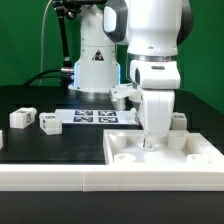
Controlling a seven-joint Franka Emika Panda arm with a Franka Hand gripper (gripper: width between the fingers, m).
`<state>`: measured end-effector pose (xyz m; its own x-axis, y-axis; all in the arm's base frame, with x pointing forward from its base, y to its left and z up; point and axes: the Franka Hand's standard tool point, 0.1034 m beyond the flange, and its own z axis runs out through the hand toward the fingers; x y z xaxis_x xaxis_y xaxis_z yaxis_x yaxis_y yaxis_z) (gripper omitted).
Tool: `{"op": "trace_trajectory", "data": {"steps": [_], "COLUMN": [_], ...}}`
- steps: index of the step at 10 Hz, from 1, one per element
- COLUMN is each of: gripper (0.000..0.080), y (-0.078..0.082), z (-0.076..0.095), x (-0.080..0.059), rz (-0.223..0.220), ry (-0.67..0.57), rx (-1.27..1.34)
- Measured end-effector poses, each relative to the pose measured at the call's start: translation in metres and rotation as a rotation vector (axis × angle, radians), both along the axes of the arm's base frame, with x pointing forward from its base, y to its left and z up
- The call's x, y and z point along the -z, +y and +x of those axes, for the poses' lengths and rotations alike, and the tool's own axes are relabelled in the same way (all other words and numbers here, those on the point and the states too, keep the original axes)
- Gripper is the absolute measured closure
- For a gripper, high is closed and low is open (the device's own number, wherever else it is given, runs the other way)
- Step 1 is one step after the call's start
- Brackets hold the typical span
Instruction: Assemble one leg
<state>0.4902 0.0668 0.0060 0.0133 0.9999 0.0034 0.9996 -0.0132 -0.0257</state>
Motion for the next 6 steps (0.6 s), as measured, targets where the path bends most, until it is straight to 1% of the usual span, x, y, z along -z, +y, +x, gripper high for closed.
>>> {"op": "trace_trajectory", "data": {"steps": [2,3,5,6], "gripper": [0.0150,0.0150,0.0150,0.0150], "y": [0.000,0.002,0.012,0.013], "z": [0.001,0.000,0.000,-0.002], "x": [-0.001,-0.010,-0.048,-0.054], "rz": [0.000,-0.008,-0.028,-0.030], "ry": [-0.002,-0.001,-0.029,-0.036], "rx": [0.000,0.022,0.060,0.074]}}
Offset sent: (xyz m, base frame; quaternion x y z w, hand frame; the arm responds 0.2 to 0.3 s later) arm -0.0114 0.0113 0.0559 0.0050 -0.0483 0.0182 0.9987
